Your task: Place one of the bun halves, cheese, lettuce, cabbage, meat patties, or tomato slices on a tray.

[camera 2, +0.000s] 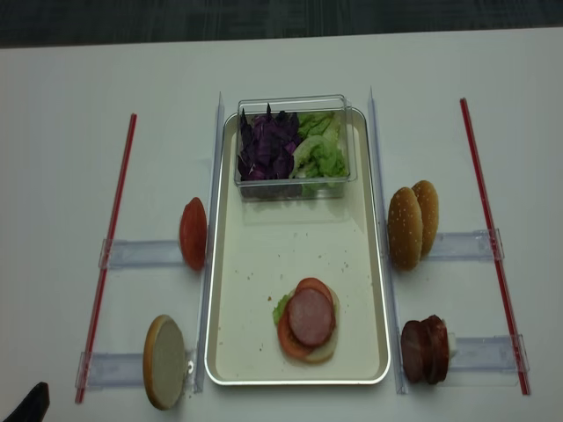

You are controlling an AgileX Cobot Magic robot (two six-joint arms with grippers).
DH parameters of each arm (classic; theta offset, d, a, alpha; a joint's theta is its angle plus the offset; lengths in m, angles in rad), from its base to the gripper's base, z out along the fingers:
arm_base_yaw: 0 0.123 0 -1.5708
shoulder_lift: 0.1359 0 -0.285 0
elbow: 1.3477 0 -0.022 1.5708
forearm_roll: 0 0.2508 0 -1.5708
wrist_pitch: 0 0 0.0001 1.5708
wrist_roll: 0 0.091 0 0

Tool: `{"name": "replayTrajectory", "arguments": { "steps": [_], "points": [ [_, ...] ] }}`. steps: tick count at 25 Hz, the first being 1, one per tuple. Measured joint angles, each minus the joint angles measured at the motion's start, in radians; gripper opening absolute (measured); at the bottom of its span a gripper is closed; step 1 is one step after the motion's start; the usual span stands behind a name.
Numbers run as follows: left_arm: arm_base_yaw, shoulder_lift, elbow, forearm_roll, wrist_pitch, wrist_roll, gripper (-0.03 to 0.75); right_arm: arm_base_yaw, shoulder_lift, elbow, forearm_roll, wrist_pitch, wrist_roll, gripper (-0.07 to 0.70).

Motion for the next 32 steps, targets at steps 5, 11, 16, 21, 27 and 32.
{"name": "replayTrajectory", "arguments": {
  "steps": [5, 11, 16, 21, 27, 32],
  "points": [
    [0.000, 0.000, 0.000, 0.000, 0.000, 0.000, 0.383, 0.000, 0.000, 0.000, 0.000, 0.000, 0.000, 0.543],
    [0.000, 0.000, 0.000, 0.000, 0.000, 0.000, 0.383, 0.000, 0.000, 0.000, 0.000, 0.000, 0.000, 0.543],
    [0.000, 0.000, 0.000, 0.000, 0.000, 0.000, 0.383, 0.000, 0.000, 0.000, 0.000, 0.000, 0.000, 0.543],
    [0.000, 0.000, 0.000, 0.000, 0.000, 0.000, 0.383, 0.000, 0.000, 0.000, 0.000, 0.000, 0.000, 0.543],
    [0.000, 0.000, 0.000, 0.000, 0.000, 0.000, 0.383, 0.000, 0.000, 0.000, 0.000, 0.000, 0.000, 0.543],
    [0.000, 0.000, 0.000, 0.000, 0.000, 0.000, 0.383, 0.000, 0.000, 0.000, 0.000, 0.000, 0.002, 0.543]
  ]
}}
